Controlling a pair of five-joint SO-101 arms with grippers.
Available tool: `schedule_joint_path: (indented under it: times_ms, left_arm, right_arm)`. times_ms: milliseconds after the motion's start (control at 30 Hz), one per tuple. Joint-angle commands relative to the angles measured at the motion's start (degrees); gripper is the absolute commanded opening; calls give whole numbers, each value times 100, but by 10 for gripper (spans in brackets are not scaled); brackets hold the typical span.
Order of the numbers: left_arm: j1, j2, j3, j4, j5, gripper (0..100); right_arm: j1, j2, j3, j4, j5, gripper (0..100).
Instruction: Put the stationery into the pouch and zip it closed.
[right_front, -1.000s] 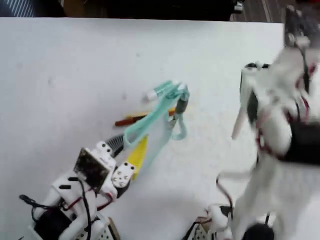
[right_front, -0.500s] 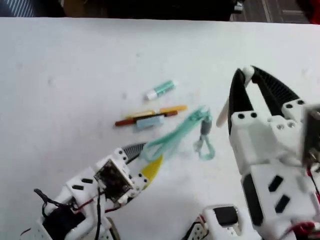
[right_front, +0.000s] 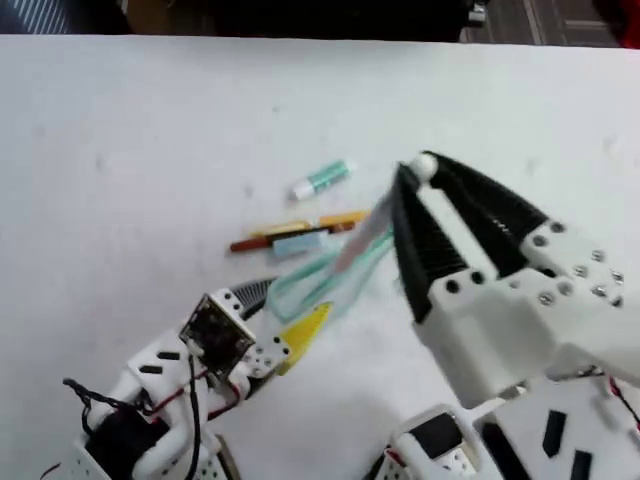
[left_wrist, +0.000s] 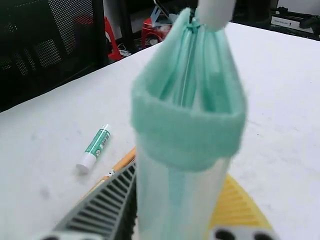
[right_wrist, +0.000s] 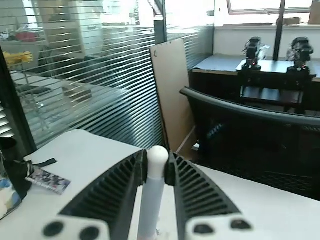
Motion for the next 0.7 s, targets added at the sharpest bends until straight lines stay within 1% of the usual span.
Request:
schedule_joint_path:
  times_ms: [0, 200, 467, 533, 600, 667]
  left_arm:
    - [-48, 4, -105, 18, 44, 185]
    - [-84, 4, -105, 18, 44, 185]
    - [-84, 4, -105, -18, 62, 185]
    - [-84, 4, -105, -18, 70, 185]
    - [-84, 4, -105, -18, 70, 185]
    - [-84, 4, -105, -18, 70, 185]
  right_arm:
    - [-233, 92, 211, -312, -79, 16]
    - [-259, 92, 941, -664, -70, 16]
    - [-277, 40, 1266, -620, -70, 16]
    - [-435, 66, 1266, -514, -44, 16]
    - [-734, 92, 1275, -286, 246, 19]
    - [-936, 84, 1363, -127, 536, 57]
